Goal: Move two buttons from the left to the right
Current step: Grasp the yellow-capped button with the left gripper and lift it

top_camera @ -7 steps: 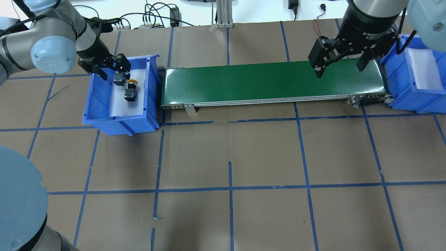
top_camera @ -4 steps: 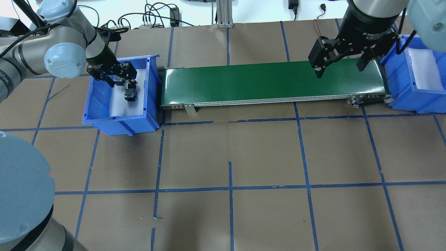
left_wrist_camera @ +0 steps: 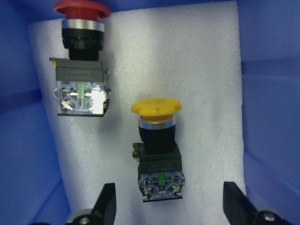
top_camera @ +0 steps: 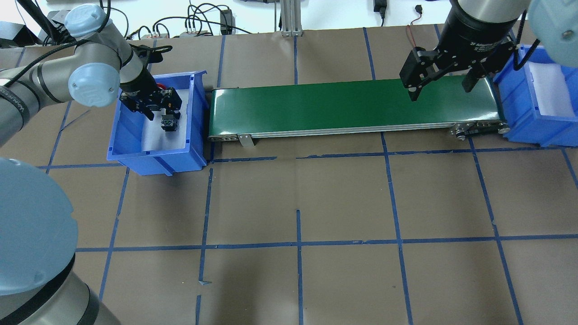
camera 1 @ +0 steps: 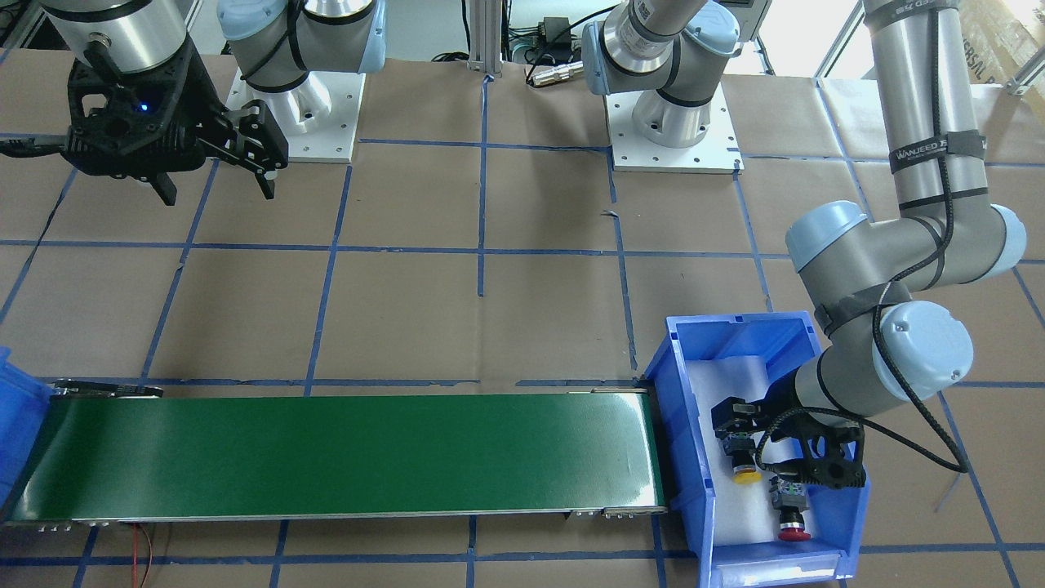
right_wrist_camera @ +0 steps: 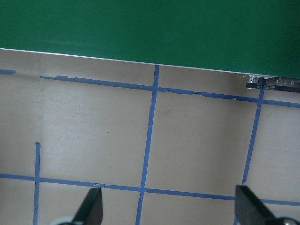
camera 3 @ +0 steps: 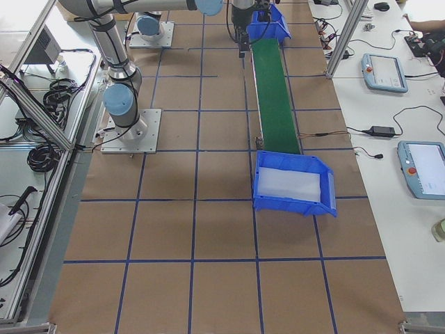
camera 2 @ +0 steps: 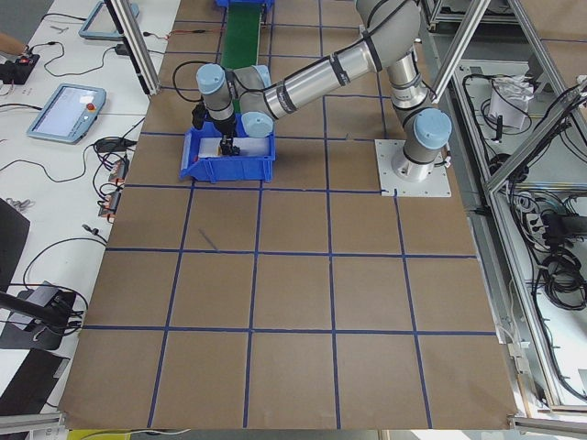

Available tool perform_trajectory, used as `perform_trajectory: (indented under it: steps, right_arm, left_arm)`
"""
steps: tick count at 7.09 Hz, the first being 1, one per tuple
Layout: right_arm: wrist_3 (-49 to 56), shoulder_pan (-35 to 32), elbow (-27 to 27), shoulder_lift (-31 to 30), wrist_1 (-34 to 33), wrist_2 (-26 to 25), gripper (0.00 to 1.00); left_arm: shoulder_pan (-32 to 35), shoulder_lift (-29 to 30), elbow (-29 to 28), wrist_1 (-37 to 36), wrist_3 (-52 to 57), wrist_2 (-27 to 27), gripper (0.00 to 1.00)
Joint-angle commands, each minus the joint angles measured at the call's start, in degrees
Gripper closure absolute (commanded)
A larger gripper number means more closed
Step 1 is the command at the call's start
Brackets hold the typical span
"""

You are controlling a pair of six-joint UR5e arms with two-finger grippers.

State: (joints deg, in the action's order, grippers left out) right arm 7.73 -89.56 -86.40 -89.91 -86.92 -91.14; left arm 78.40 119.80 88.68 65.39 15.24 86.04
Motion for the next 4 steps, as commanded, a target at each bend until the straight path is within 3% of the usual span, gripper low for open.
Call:
perform_trajectory:
  steps: [1,4]
  right_arm:
    - [0.09,0.0,0.0,0.08,0.0,0.0,0.0]
    - [0.09,0.0,0.0,0.08,0.0,0.0,0.0]
  left_arm:
    - [0.0,0.96,-0.61,-0.44,0.05,0.09,0.18]
    - [0.0,1.84,0.17,-0.88,0.05,0.09,0.2]
